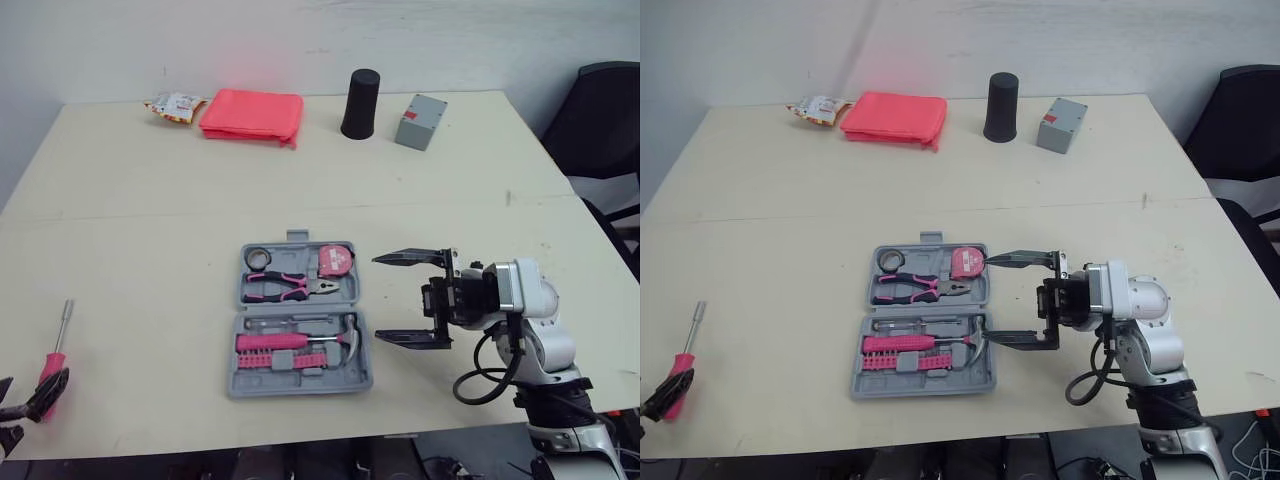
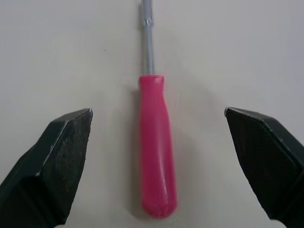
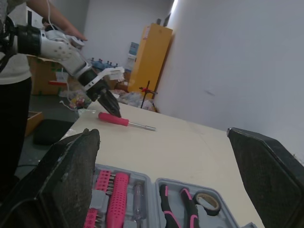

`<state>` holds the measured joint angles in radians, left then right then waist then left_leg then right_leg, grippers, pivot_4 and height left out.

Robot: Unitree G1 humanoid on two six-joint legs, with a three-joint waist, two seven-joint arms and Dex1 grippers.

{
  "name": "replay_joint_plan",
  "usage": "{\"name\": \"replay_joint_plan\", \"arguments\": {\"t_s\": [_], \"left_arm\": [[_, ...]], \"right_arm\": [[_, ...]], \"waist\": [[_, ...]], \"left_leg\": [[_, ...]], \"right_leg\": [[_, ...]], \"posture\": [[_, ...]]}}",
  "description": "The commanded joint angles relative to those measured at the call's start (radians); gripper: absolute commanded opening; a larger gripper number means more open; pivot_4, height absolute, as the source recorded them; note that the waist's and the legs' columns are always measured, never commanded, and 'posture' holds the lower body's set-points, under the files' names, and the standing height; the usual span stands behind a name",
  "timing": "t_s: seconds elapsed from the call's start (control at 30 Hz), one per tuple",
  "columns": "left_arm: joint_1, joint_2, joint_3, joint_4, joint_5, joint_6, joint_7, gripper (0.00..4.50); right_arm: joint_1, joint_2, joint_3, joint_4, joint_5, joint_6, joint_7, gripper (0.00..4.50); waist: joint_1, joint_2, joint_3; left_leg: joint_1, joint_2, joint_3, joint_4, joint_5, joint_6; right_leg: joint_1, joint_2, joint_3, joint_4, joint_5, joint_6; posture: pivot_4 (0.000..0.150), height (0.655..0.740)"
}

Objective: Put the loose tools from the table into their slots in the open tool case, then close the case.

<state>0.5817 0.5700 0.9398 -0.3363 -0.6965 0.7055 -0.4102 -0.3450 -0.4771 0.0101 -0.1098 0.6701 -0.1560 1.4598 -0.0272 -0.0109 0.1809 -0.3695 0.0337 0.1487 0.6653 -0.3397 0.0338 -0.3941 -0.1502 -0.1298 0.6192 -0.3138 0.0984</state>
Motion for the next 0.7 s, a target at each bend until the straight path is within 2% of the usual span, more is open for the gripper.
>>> {"name": "replay_joint_plan", "arguments": {"t_s": [0.03,0.17,0.2,0.3,0.5,0.53,0.7], "left_arm": [[-0.009,0.019,-0.018,0.029,0.023,0.050,0.027,4.50],[-0.027,0.037,-0.075,0.097,0.048,0.094,0.019,4.50],[-0.037,0.039,-0.082,0.111,0.058,0.090,0.023,4.25],[-0.072,0.040,-0.086,0.141,0.056,0.081,0.016,3.35],[-0.110,0.031,-0.039,0.112,0.059,-0.029,-0.008,0.82],[-0.115,0.030,-0.036,0.098,0.059,-0.054,-0.021,0.55],[-0.131,0.045,-0.102,-0.065,0.085,-0.242,-0.157,0.55]], "right_arm": [[-0.011,-0.001,-0.008,-0.005,0.007,-0.008,0.022,4.47],[-0.019,-0.003,-0.016,0.006,-0.008,-0.015,0.015,4.47],[-0.020,-0.005,-0.017,0.010,-0.013,-0.018,0.014,4.49],[-0.006,-0.027,-0.035,0.015,-0.028,-0.029,0.019,4.50],[0.066,-0.081,-0.088,-0.005,-0.026,-0.045,0.014,4.50],[0.078,-0.093,-0.098,0.002,-0.030,-0.057,0.024,4.50],[0.071,-0.095,-0.127,0.097,-0.069,-0.136,0.027,4.50]], "waist": [[-0.002,0.000,0.000],[-0.002,0.000,0.000],[-0.001,0.001,0.000],[0.000,0.004,-0.001],[0.005,0.004,-0.001],[0.006,0.004,-0.001],[0.002,-0.001,-0.002]], "left_leg": [[0.000,0.000,0.000,0.000,0.000,0.000],[0.000,0.000,0.000,0.000,0.000,0.000],[0.000,0.000,0.000,0.000,0.000,0.000],[0.001,0.000,0.000,0.000,0.000,-0.001],[0.001,-0.001,0.000,0.000,0.000,-0.002],[0.000,-0.001,0.000,0.000,0.000,-0.002],[0.000,-0.001,0.000,0.000,-0.001,-0.003]], "right_leg": [[0.000,0.000,0.000,0.000,0.000,0.000],[-0.001,0.001,0.000,0.001,0.000,0.000],[-0.001,0.001,0.000,0.001,0.000,0.000],[0.000,0.000,0.000,0.001,0.000,0.000],[0.000,-0.001,0.000,0.001,0.000,0.000],[0.000,-0.001,0.000,0.001,0.000,0.000],[0.000,-0.001,0.000,0.001,0.000,0.000]], "posture": [[0.150,0.7400],[0.150,0.7400],[0.150,0.7400],[0.150,0.7400],[0.150,0.7400],[0.150,0.7400],[0.150,0.7400]]}}
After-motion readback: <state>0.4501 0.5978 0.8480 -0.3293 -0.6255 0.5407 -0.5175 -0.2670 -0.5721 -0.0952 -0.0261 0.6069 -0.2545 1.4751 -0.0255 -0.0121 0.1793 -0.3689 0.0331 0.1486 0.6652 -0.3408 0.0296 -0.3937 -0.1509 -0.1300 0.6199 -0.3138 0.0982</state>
